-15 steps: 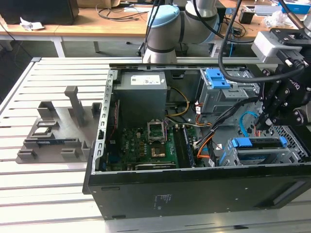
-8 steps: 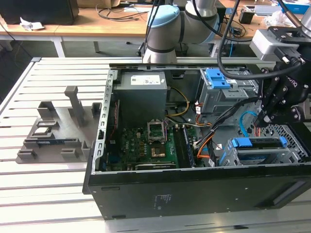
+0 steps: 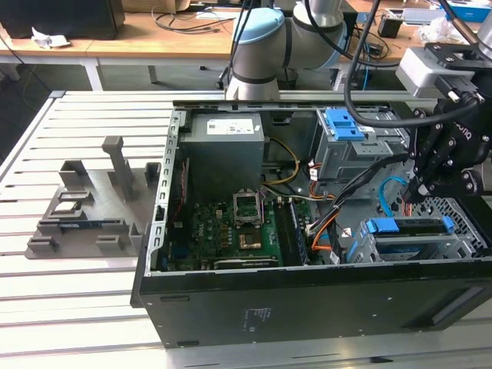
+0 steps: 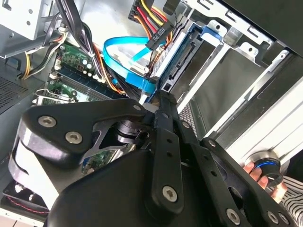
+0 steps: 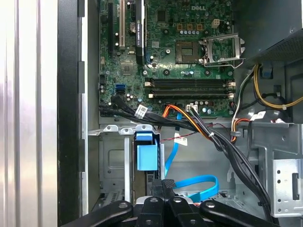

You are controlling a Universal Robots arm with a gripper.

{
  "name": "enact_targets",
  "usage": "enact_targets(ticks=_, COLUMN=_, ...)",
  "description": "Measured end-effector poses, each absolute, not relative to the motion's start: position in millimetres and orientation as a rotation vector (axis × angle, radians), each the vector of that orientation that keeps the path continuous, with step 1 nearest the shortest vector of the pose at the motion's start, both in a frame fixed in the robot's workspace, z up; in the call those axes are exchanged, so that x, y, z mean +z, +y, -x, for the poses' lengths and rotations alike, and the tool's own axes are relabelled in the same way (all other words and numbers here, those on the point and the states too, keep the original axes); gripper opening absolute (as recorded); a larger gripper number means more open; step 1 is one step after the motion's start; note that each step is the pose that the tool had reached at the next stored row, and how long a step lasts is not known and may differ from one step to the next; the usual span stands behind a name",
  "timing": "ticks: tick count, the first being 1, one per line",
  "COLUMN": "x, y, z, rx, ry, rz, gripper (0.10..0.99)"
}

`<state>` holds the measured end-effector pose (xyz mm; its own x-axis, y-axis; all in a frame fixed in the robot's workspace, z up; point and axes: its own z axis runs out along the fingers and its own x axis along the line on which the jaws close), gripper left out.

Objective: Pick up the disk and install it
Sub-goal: 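Insert the disk into the insertion slot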

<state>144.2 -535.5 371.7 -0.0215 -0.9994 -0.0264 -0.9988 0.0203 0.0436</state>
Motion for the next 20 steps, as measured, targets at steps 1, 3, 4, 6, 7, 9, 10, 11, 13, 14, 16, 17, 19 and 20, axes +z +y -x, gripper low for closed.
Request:
enact_targets(ticks=1, x=371.7, y=-536.0, z=-144.2, rx=-0.077, ry=-2.235, rz=-2.189, gripper=0.106)
enact_targets(ticks=3, x=371.7, y=-536.9, z=-144.2, rx=-0.075, ry=-2.235, rz=-2.188, gripper=0.106)
enact_targets(ticks=4, x=371.7, y=-537.2, z=-144.2, rx=-0.075, ry=-2.234, rz=-2.188, gripper=0.106)
enact_targets(ticks=6, x=371.7, y=-537.9, z=-144.2, rx=-0.074, ry=-2.234, rz=-2.188, gripper=0.106)
enact_targets(ticks=7, x=371.7, y=-538.4, z=-144.2, rx=-0.073, ry=-2.234, rz=-2.187, gripper=0.106)
enact_targets(ticks=9, x=371.6, y=-539.4, z=-144.2, rx=-0.072, ry=-2.233, rz=-2.187, gripper=0.106)
enact_targets(ticks=10, x=371.6, y=-539.7, z=-144.1, rx=-0.072, ry=-2.233, rz=-2.187, gripper=0.106)
enact_targets(ticks=11, x=371.6, y=-540.1, z=-144.2, rx=-0.071, ry=-2.233, rz=-2.187, gripper=0.106)
enact_targets(ticks=13, x=371.5, y=-541.8, z=-144.2, rx=-0.069, ry=-2.232, rz=-2.186, gripper=0.106)
enact_targets(ticks=14, x=371.5, y=-542.4, z=-144.1, rx=-0.069, ry=-2.232, rz=-2.186, gripper=0.106)
enact_targets(ticks=16, x=371.5, y=-543.1, z=-144.2, rx=-0.068, ry=-2.231, rz=-2.185, gripper=0.106)
enact_targets(ticks=17, x=371.5, y=-543.4, z=-144.1, rx=-0.067, ry=-2.231, rz=-2.185, gripper=0.106)
enact_targets(ticks=19, x=371.5, y=-544.6, z=-144.1, rx=-0.066, ry=-2.231, rz=-2.184, gripper=0.106)
enact_targets(ticks=20, x=371.4, y=-545.1, z=-144.1, rx=-0.065, ry=-2.23, rz=-2.184, gripper=0.106)
